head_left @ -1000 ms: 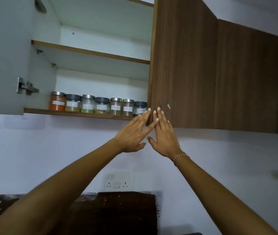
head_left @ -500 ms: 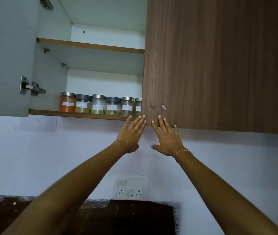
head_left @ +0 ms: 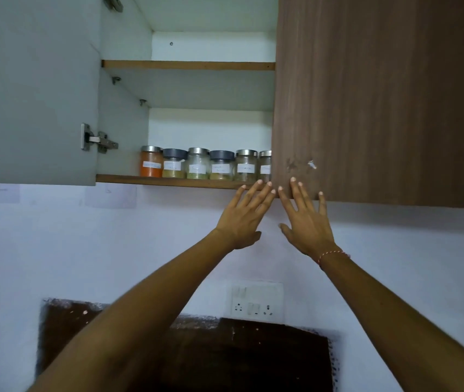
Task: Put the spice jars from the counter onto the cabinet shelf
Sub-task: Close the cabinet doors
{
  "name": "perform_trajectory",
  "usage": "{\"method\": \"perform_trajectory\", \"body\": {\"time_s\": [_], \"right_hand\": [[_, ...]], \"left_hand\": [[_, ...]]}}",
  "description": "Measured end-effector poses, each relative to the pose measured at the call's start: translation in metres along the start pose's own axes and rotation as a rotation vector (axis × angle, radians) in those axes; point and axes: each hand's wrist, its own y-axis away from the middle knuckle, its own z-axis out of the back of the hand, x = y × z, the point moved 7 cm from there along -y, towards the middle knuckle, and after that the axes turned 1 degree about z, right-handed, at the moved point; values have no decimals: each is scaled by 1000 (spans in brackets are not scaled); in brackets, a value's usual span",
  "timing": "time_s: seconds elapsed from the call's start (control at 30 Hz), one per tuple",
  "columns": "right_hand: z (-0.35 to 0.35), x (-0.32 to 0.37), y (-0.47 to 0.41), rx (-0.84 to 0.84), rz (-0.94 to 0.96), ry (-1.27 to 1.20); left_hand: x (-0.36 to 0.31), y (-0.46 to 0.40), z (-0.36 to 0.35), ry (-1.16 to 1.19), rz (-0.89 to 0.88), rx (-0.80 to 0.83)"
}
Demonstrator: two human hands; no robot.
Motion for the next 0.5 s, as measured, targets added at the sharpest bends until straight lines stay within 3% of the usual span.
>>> {"method": "perform_trajectory", "body": {"time_s": [0.27,0.5], "right_hand": [[41,155,-10,-179,152,-254],[137,318,-23,-312,306,-486]], "left_hand": [[112,121,27,-162,147,-8],[234,261,118,-352,513,-111]]}}
